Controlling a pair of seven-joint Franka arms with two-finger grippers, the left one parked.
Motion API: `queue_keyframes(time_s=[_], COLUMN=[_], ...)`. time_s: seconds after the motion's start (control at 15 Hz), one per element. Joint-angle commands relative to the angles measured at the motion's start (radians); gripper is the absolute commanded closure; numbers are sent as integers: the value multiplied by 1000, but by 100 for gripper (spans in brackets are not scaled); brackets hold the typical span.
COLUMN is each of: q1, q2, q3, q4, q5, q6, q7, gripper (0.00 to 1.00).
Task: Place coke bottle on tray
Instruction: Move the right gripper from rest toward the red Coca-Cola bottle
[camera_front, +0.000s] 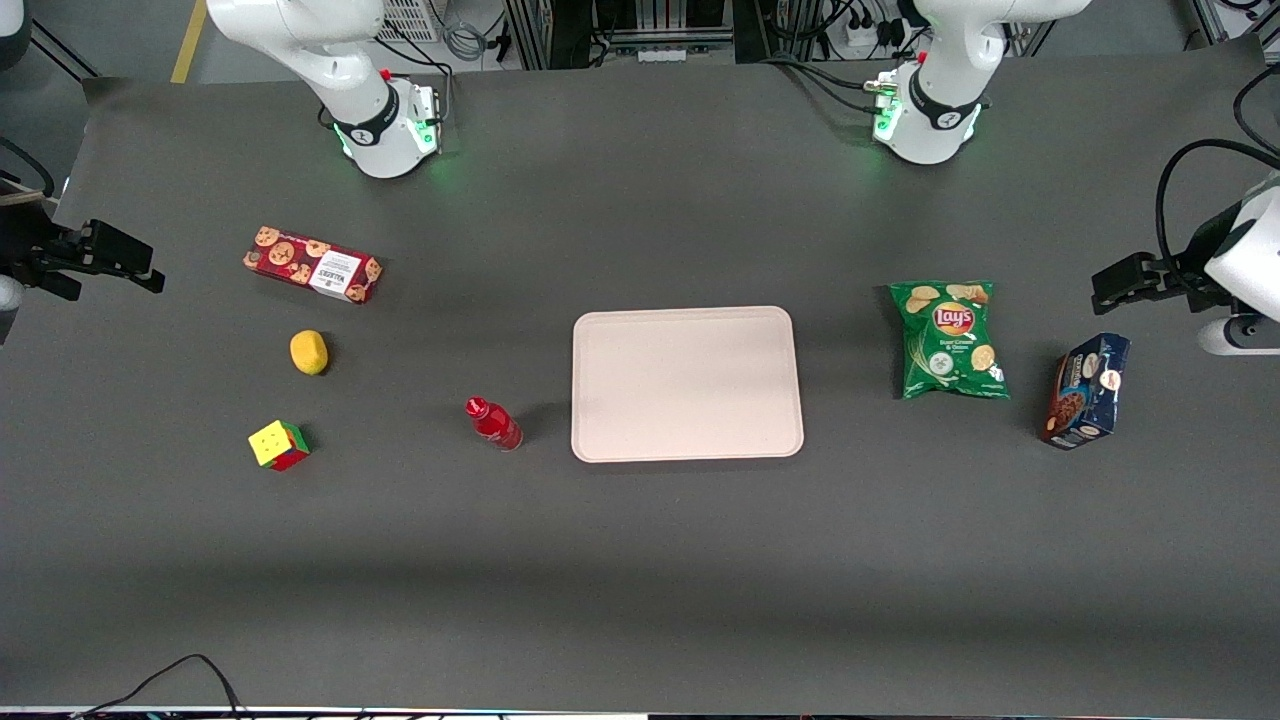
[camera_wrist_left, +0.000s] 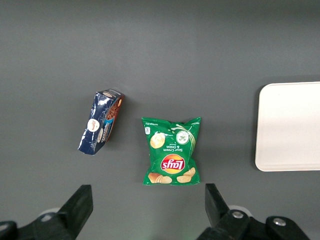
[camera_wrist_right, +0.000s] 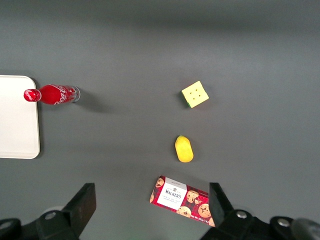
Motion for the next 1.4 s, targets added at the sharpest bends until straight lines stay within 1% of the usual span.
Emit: queue_keyframes(time_s=[0.0,0.4,0.6,0.67,0.73,0.93,1.13,1.27,1.33], q1=[6,6,43,53,61,69,70,77,89], q2=[20,23,35,49,64,136,194,234,257], q3=[-1,4,10,20,36,117,220,263,267], q4=[30,31,31,36,46,85,83,79,77], q5=[5,-3,-3,-3,-3,5,-1,-3,-7], q6=[-1,-1,4,5,8,31,94,137,155], q7=[-12,-12,-3,35,74,173,311,365,370], gripper=[0,0,0,0,0,0,0,0,0])
